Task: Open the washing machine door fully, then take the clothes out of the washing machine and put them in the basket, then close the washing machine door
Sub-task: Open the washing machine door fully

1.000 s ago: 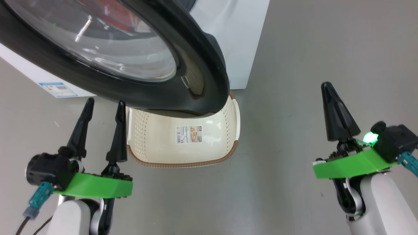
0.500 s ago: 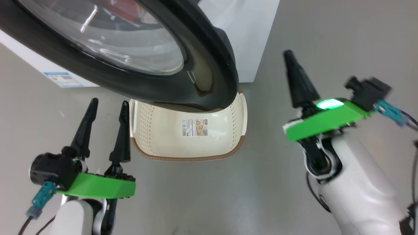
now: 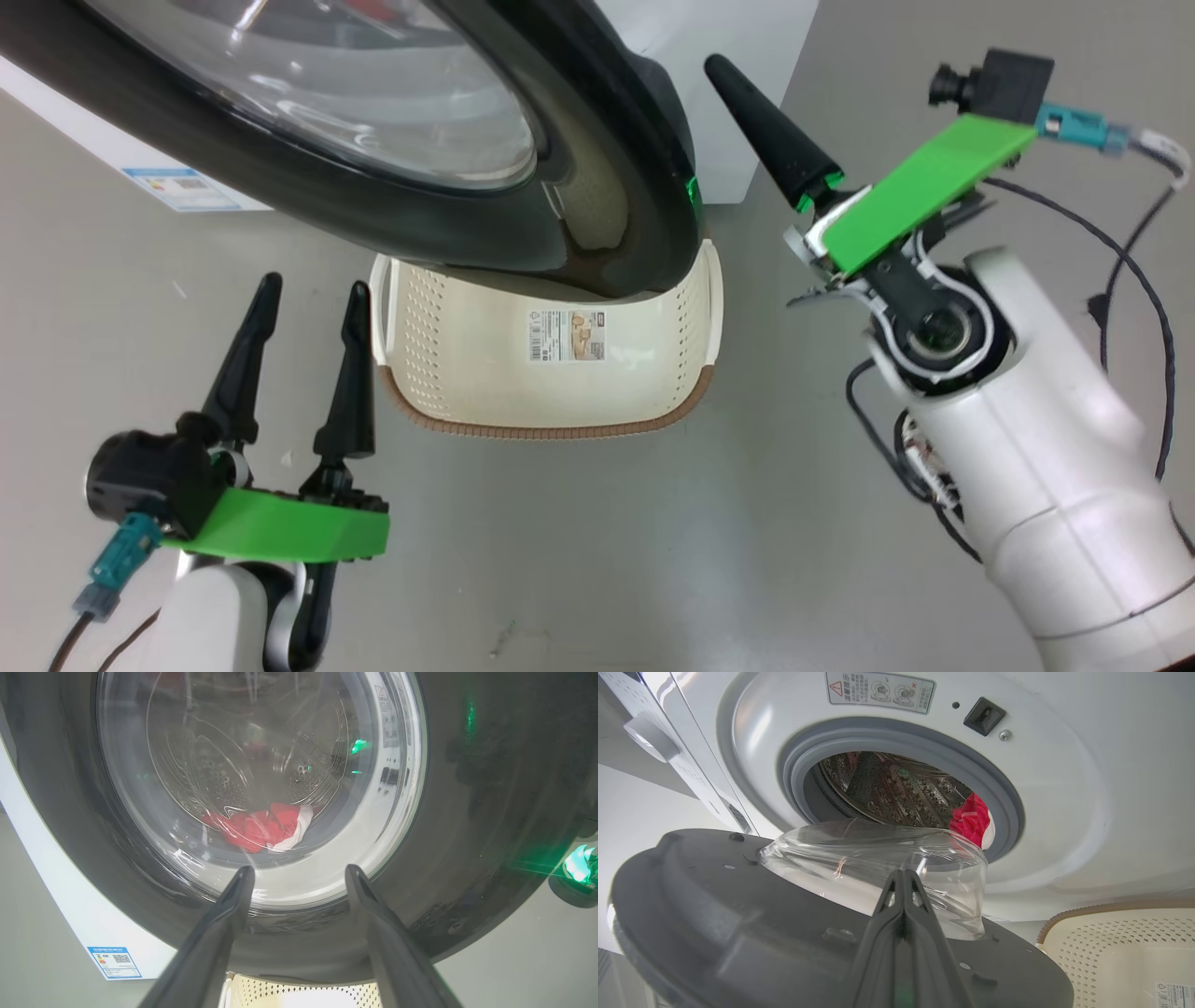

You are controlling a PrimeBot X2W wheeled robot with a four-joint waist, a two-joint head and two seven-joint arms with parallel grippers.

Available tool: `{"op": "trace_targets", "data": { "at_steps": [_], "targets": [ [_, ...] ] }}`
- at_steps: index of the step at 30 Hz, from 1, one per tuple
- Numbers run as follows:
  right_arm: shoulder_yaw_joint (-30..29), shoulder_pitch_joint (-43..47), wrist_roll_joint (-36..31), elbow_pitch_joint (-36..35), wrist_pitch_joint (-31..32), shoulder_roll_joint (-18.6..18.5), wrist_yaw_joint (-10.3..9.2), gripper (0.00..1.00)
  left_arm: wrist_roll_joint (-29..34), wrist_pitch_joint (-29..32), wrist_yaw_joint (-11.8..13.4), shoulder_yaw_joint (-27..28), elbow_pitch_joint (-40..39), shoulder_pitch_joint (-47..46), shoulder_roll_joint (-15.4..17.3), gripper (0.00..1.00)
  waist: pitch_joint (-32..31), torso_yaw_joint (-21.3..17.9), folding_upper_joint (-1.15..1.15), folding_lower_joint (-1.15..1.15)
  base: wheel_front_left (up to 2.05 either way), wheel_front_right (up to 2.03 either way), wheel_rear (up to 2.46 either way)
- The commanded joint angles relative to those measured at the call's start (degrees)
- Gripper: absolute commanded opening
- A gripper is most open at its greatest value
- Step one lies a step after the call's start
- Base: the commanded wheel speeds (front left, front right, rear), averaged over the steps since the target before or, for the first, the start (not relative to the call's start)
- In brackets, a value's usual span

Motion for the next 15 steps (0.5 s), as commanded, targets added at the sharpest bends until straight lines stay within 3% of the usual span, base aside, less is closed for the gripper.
{"op": "trace_targets", "data": {
  "at_steps": [1,8,15],
  "targets": [
    [0.01,-1.37,1.85,-1.20,1.76,0.83,0.37,0.00,-0.35,-0.43,-0.33,1.57,-1.54,-1.05,1.24,1.00,0.42,0.13,0.00,0.00,0.00,0.00,0.00],
    [-2.40,-5.12,13.60,-0.24,15.09,0.16,0.37,0.00,-0.64,-0.43,-0.33,1.16,-1.47,-1.78,1.59,1.00,1.69,0.50,0.00,0.00,0.00,0.00,0.00],
    [-1.93,-8.38,17.57,1.61,23.38,-1.17,0.37,0.00,-0.57,-0.43,-0.33,0.77,-1.38,-2.43,1.95,1.00,2.61,0.76,0.00,0.00,0.00,0.00,0.00]
  ]
}}
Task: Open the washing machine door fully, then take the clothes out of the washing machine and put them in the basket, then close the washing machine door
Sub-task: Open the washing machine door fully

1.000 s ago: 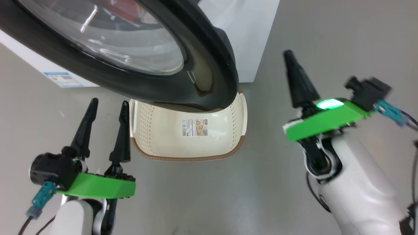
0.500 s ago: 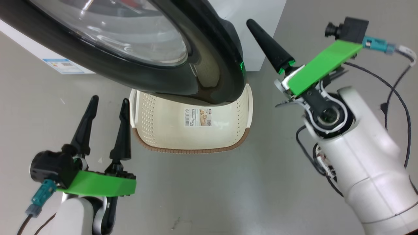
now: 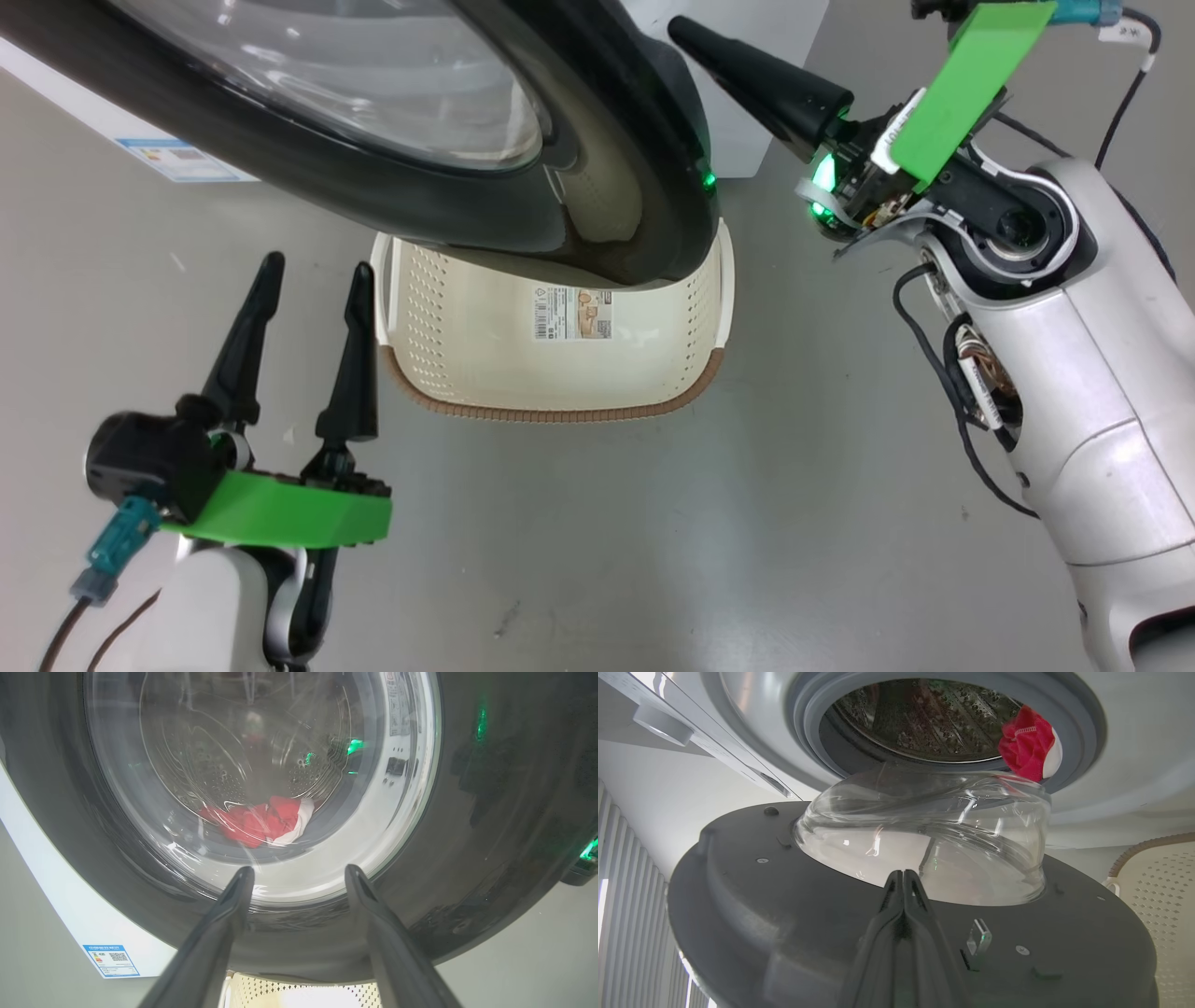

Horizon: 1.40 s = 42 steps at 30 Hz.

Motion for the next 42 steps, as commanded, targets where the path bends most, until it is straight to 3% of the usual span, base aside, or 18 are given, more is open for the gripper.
{"op": "trace_targets", "data": {
  "at_steps": [1,31,42],
  "targets": [
    [0.77,-0.96,0.23,-0.97,0.84,0.74,0.39,0.00,-0.17,-0.43,-0.33,1.46,-1.38,-0.80,1.59,1.00,0.08,0.12,0.00,0.00,0.00,0.00,0.00],
    [4.83,9.19,1.60,-1.78,7.97,0.96,0.39,0.00,0.57,-0.43,-0.33,2.31,1.63,2.37,0.16,1.00,-8.37,2.79,0.00,0.00,0.00,0.00,0.00],
    [6.73,14.03,2.07,-2.54,9.64,1.74,0.39,0.00,1.09,-0.43,0.25,2.95,2.77,4.44,-0.24,1.00,-12.38,6.26,0.00,0.00,0.00,0.00,0.00]
  ]
}}
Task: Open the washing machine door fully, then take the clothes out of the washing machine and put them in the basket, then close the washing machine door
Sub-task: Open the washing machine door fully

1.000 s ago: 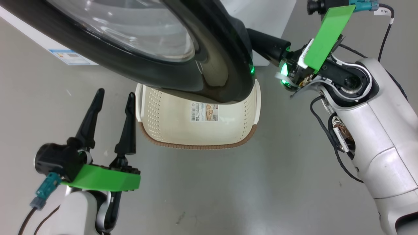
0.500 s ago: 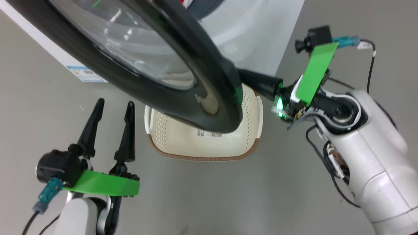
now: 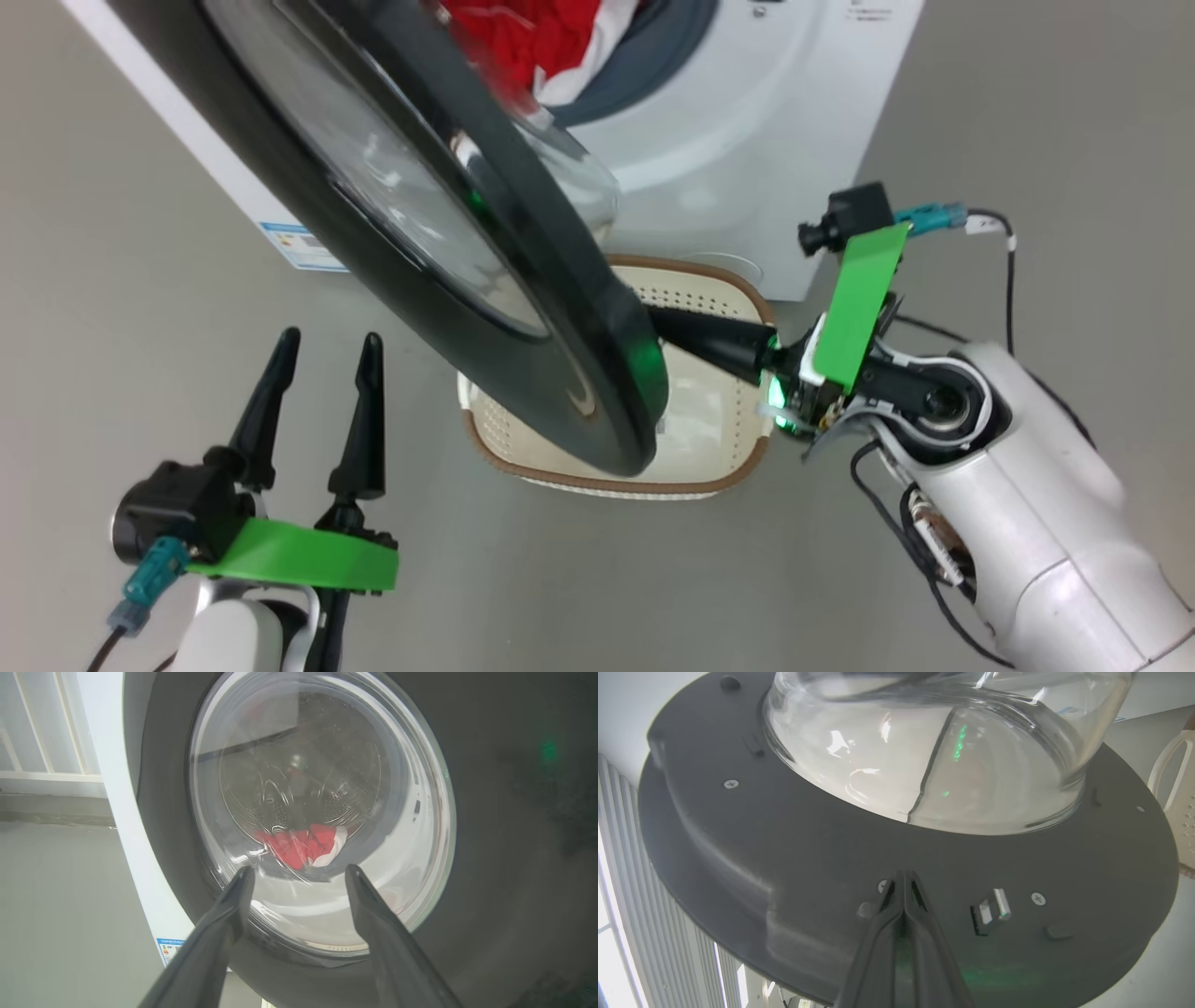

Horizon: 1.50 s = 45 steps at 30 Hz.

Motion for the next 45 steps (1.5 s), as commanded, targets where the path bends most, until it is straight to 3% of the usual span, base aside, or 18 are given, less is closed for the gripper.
{"op": "trace_targets", "data": {
  "at_steps": [1,22,45],
  "targets": [
    [1.07,1.07,0.76,-2.43,0.62,1.93,0.45,0.00,0.65,-0.43,0.25,2.09,-1.07,0.78,0.96,1.00,-1.47,1.76,0.00,0.00,0.00,0.00,0.00],
    [4.12,5.78,0.65,-2.30,2.95,2.59,0.45,0.00,-0.73,-0.43,2.84,0.78,0.12,4.31,0.90,1.00,-6.45,10.33,0.00,0.00,0.00,0.00,0.00],
    [6.53,8.15,2.42,-1.20,3.29,3.09,0.45,0.00,0.29,-0.43,3.81,-0.03,1.31,6.79,0.90,1.00,-10.43,18.89,0.00,0.00,0.00,0.00,0.00]
  ]
}}
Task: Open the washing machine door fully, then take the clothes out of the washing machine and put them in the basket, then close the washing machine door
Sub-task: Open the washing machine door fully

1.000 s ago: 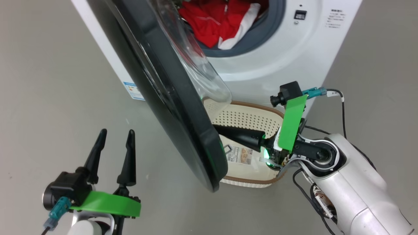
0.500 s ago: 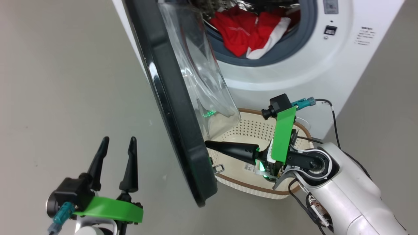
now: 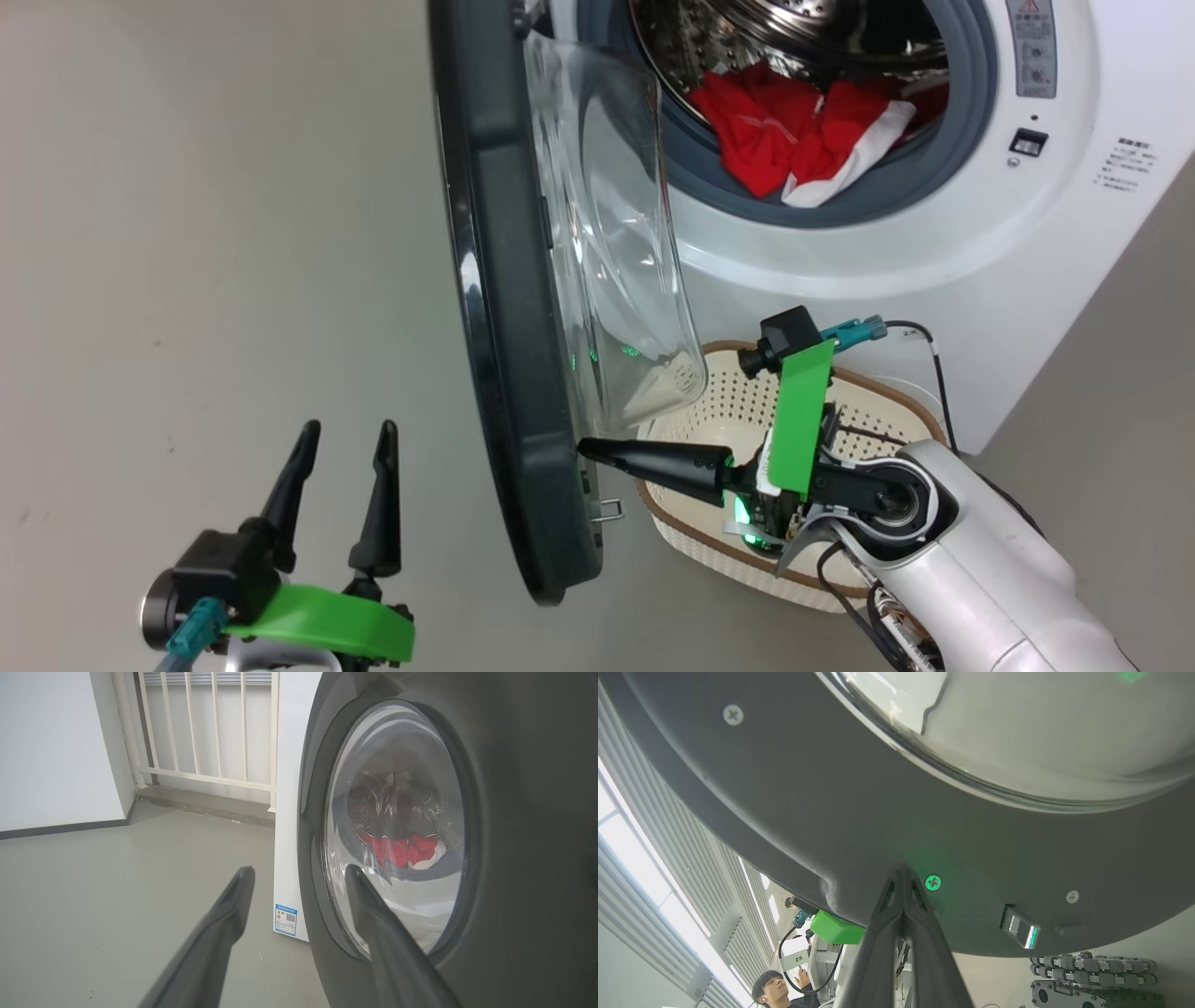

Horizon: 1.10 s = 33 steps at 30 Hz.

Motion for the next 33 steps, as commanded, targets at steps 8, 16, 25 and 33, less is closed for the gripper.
{"op": "trace_targets", "data": {
  "at_steps": [8,16,25,33],
  "targets": [
    [1.94,0.11,-3.76,-1.30,-3.64,1.70,0.44,0.00,0.87,-0.44,0.02,2.26,-1.21,0.61,0.91,1.00,-1.01,0.79,0.00,0.00,0.00,0.00,0.00],
    [5.17,1.95,-19.52,-4.25,-17.03,-1.82,0.44,1.00,1.01,-0.44,-0.20,2.40,-0.90,1.37,0.91,1.00,-2.22,0.28,0.00,0.00,0.00,0.00,0.00],
    [10.56,3.64,-39.72,-3.67,-38.02,-6.52,0.44,1.00,1.05,-0.44,0.57,3.57,-2.27,2.80,0.91,1.00,-3.67,-1.03,0.00,0.00,0.00,0.00,0.00],
    [8.79,3.66,-61.35,7.79,-54.12,-5.22,0.44,1.00,1.73,-0.44,0.68,4.54,-3.98,4.57,0.91,1.00,-5.04,-2.09,0.00,0.00,0.00,0.00,0.00]
  ]
}}
